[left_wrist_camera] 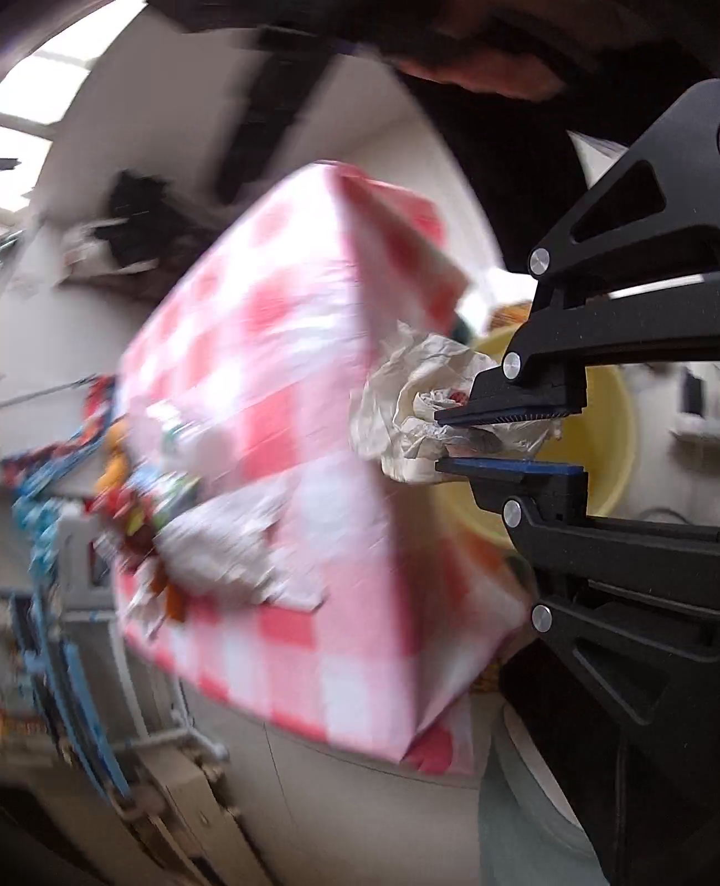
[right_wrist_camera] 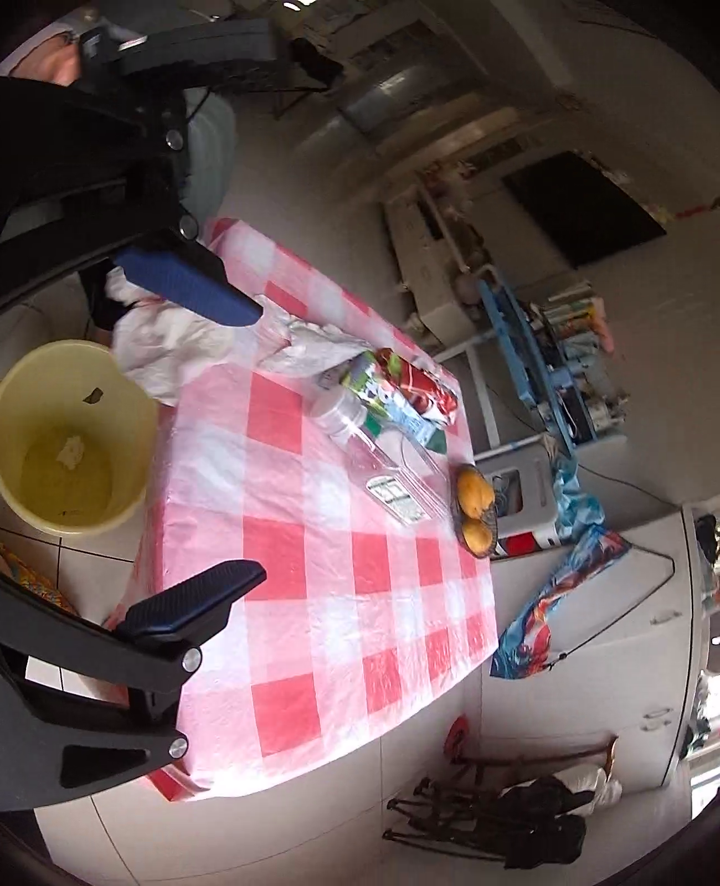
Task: Collect trash
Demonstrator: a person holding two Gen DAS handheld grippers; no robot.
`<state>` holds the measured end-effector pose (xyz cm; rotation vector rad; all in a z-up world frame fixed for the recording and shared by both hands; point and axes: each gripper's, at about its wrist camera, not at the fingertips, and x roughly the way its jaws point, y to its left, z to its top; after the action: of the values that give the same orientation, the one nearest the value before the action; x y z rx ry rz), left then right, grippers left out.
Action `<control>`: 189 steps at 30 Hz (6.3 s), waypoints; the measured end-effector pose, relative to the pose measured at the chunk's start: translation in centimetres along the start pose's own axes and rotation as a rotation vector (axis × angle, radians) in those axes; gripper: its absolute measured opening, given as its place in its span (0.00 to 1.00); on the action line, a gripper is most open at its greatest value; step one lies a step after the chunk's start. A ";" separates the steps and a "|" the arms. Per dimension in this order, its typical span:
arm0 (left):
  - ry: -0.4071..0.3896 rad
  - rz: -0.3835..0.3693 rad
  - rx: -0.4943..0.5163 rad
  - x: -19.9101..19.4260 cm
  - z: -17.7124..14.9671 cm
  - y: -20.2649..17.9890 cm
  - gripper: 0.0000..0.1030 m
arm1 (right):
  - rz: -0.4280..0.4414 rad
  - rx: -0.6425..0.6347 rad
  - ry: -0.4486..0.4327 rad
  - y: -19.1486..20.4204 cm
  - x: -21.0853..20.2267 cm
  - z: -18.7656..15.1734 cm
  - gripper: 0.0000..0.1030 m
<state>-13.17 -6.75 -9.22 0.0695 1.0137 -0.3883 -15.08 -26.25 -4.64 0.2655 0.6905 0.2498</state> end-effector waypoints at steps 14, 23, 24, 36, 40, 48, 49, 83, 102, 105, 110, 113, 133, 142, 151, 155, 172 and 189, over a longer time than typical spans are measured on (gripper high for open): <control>-0.151 0.184 -0.018 -2.8 1.4 1.6 0.65 | -0.056 0.002 0.039 0.7 1.9 0.5 0.81; -0.199 0.178 -0.197 -3.4 1.6 5.1 0.74 | -0.064 -0.008 0.048 0.7 2.0 0.1 0.83; -0.203 0.177 -0.202 -3.4 1.6 5.2 0.74 | -0.065 -0.008 0.049 0.7 2.1 0.1 0.83; -0.264 0.234 -0.179 -3.6 1.7 4.8 0.79 | -0.066 -0.016 0.062 0.8 2.2 -0.1 0.83; -0.268 0.235 -0.200 -3.6 1.7 5.2 0.81 | -0.067 -0.016 0.067 0.8 2.3 -0.1 0.83; -0.235 0.205 -0.214 -2.8 1.7 5.5 0.84 | -0.070 -0.020 0.076 0.8 2.4 -0.3 0.83; -0.232 0.204 -0.213 -2.7 1.7 5.5 0.84 | -0.070 -0.020 0.078 0.8 2.5 -0.3 0.83; -0.227 0.255 -0.213 -2.2 8.3 8.4 0.84 | -0.079 0.144 0.161 0.4 14.3 10.4 0.83; -0.104 0.217 -0.193 6.4 13.3 8.7 0.84 | -0.063 0.099 0.285 -4.1 17.3 12.4 0.85; -0.087 0.221 -0.166 7.1 13.4 8.2 0.76 | -0.036 0.083 0.311 -3.6 17.4 12.0 0.79; -0.047 0.155 -0.207 7.4 12.7 9.4 0.17 | -0.013 0.022 0.340 -2.5 17.2 11.6 0.62; -0.079 0.095 -0.266 5.9 12.1 10.4 0.13 | -0.025 0.025 0.329 -3.2 16.4 11.6 0.59; -0.261 -0.001 -0.356 -1.4 8.7 11.5 0.13 | 0.339 0.144 0.138 0.0 4.3 5.8 0.54; -0.304 -0.013 -0.433 -4.0 6.1 12.9 0.13 | 0.314 -0.314 0.275 9.2 3.7 -1.4 0.54; -0.299 -0.005 -0.385 -5.1 3.9 11.2 0.13 | 0.151 -0.446 0.393 9.0 6.5 -4.5 0.56; -0.274 -0.013 -0.348 -5.0 3.0 10.0 0.13 | 0.125 -0.405 0.325 8.2 4.8 -3.8 0.66; 0.033 0.066 0.069 0.5 0.4 0.5 0.66 | 0.010 0.072 0.092 0.4 1.2 -0.1 0.84; -0.206 0.127 -0.262 -3.5 2.2 6.9 0.82 | -0.002 0.157 0.094 -1.2 0.8 -0.6 0.84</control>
<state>-10.58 0.17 -5.93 -0.1394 0.8436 -0.1407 -14.69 -26.96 -5.96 0.4049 0.8049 0.2072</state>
